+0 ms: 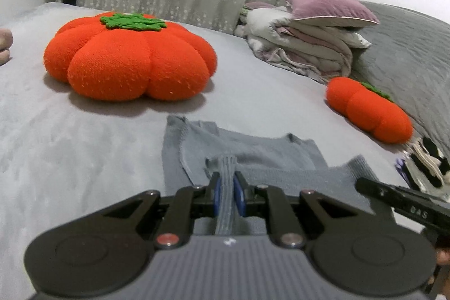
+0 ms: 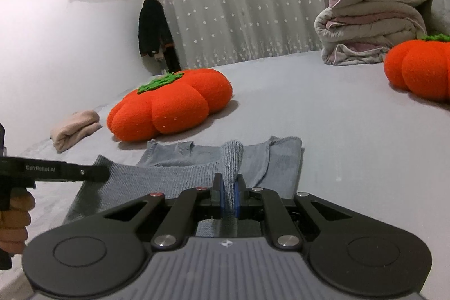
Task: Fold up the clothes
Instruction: 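Carry the hem with both tools toward the collar, folding the sweater over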
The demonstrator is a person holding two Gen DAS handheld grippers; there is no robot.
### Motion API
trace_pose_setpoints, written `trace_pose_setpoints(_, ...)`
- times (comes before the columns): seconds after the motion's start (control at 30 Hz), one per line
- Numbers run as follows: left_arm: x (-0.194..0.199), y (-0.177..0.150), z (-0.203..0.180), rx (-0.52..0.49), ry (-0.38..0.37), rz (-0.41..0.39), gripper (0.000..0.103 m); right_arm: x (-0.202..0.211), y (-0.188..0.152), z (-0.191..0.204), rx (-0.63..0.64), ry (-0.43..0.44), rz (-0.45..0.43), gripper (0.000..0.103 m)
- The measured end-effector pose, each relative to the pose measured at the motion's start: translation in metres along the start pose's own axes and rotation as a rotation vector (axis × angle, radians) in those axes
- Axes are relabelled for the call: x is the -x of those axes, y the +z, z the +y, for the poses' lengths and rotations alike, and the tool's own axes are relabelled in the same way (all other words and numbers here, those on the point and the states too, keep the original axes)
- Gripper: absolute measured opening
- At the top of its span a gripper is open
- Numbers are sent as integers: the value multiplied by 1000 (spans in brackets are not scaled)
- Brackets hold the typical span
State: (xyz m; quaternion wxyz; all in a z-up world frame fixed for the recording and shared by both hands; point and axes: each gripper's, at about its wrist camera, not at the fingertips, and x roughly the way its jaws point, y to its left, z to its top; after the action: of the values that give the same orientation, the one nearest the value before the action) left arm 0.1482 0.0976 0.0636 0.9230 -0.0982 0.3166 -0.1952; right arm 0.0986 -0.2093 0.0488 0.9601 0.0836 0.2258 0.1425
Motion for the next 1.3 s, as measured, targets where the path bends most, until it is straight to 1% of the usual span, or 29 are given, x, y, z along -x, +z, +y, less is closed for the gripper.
trace_pose_setpoints(0.13,-15,6,2,-12,-4,-3,11,-15,2,-8,-3,-10,5,9)
trace_pose_setpoints(0.2,-21,8,0,-33,-4,-4,11,-22,3,-13,-5,-15,7,9)
trace_pose_setpoints(0.3,-33,9,-3,-67,15,9,10,-29,5,-19,-5,-13,5,9)
trace_pose_setpoints(0.53,-52,22,6,-30,11,-14,10,-44,14,-27,-15,17,-10,9)
trace_pose_setpoints(0.7,-72,21,16,-11,28,12,10,-54,17,-38,-41,43,-7,9)
trace_pose_setpoints(0.77,-75,22,19,0,23,6,10,-59,17,-40,-49,49,3,9)
trace_pose_setpoints(0.87,-79,23,23,15,16,-3,10,-65,17,-41,-32,43,17,9)
trace_pose_setpoints(1.07,-83,31,23,32,-15,-55,9,-75,22,-47,-38,32,20,9)
trace_pose_setpoints(1.3,-97,45,27,46,-15,-58,9,-88,33,-51,-46,19,17,9)
